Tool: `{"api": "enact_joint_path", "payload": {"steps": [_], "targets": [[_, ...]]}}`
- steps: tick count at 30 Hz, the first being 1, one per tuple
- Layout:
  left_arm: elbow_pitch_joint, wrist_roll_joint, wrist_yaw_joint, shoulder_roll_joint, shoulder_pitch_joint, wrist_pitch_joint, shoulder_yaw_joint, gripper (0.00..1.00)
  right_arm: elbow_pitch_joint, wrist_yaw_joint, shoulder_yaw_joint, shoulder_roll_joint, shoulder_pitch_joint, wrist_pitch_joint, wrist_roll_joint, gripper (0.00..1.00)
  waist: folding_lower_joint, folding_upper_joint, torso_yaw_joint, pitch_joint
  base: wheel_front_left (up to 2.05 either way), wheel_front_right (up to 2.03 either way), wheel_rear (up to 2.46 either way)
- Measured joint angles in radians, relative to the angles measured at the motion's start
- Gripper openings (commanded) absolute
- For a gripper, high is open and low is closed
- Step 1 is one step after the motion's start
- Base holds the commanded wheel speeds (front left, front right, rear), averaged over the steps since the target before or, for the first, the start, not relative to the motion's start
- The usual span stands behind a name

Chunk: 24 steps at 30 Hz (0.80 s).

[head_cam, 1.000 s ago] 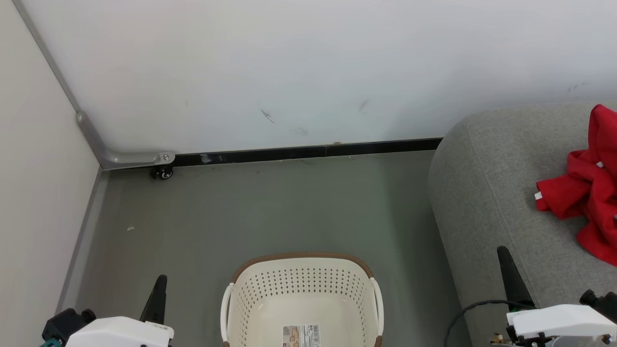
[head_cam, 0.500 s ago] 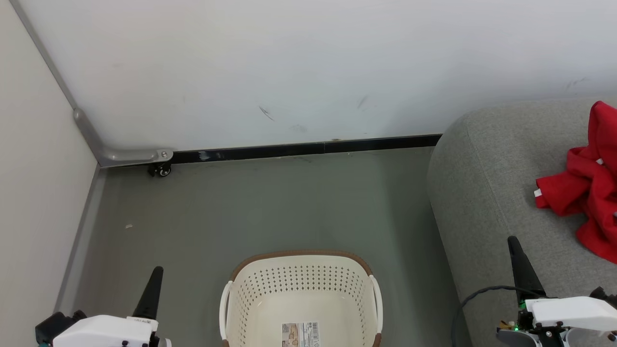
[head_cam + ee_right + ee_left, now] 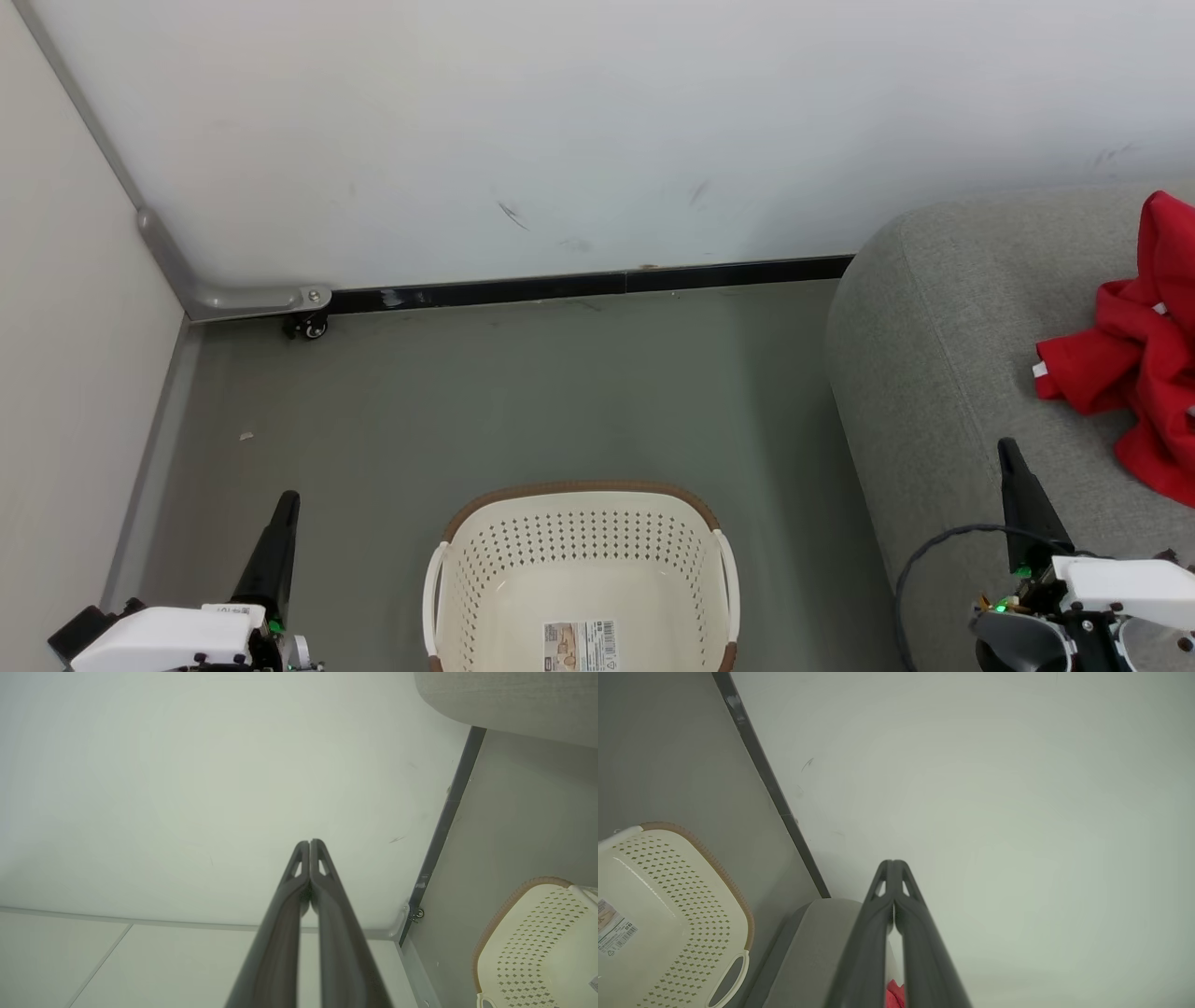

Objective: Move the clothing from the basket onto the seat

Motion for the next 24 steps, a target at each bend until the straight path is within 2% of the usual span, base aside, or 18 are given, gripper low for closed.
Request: {"api": "enact_joint_path", "payload": {"steps": [8,24], "targets": [[-0.008,-0.092,-0.023,-0.01,-0.003,0.019,0.025,0.0,0.0,0.0,-0.016,-0.003,-0.02,0.013,0.091,0.0,-0.0001,0.0,-0.002,0.002,0.0,0.0,0.0],[-0.011,-0.093,-0.026,-0.012,-0.003,0.018,0.025,0.0,0.0,0.0,-0.017,-0.003,-0.021,0.016,0.091,0.0,-0.0003,0.0,-0.002,0.003,0.0,0.0,0.0]]}}
